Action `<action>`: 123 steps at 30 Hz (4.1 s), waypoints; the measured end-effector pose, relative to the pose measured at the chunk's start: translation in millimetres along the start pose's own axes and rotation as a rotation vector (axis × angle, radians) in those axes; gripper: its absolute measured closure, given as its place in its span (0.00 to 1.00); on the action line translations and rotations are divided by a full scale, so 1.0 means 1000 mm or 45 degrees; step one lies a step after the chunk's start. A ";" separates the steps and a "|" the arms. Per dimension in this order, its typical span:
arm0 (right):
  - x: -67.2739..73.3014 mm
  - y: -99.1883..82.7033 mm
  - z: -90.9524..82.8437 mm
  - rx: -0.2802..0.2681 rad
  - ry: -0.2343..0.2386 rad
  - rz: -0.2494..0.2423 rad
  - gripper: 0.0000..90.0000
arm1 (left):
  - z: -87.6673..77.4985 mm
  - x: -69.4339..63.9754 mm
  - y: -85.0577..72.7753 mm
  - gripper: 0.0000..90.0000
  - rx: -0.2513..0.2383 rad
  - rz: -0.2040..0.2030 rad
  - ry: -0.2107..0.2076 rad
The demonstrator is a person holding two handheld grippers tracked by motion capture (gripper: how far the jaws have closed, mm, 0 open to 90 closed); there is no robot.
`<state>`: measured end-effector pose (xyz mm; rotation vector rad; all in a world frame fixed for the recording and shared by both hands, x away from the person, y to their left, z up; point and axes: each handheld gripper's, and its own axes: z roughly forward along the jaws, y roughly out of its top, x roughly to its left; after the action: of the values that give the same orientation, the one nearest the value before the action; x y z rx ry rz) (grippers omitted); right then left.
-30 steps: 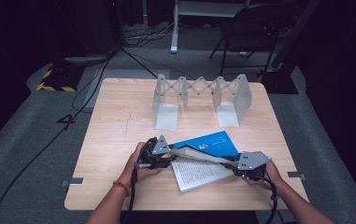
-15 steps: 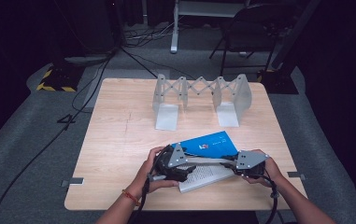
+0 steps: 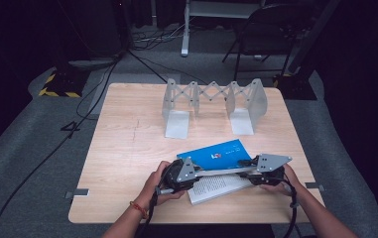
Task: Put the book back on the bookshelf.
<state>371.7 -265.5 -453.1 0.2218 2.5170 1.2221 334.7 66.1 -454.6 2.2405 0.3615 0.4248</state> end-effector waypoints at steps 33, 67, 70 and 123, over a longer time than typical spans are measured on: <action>0.036 0.032 0.014 0.049 0.035 -0.276 0.86 | -0.037 -0.003 -0.015 0.68 0.125 -0.063 0.094; 0.033 0.039 0.019 -0.001 0.059 -0.254 0.86 | -0.025 -0.019 0.014 0.42 0.122 -0.114 0.097; 0.034 0.040 0.019 0.004 0.056 -0.256 0.86 | -0.015 -0.021 0.018 0.41 0.143 -0.120 0.087; -0.014 0.016 0.011 -0.262 0.002 0.288 0.61 | -0.055 0.008 -0.005 0.84 -0.356 -0.244 0.037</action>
<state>388.2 -251.8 -443.5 0.4635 2.3950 1.5568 318.9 109.3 -423.3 1.9101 0.4957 0.3806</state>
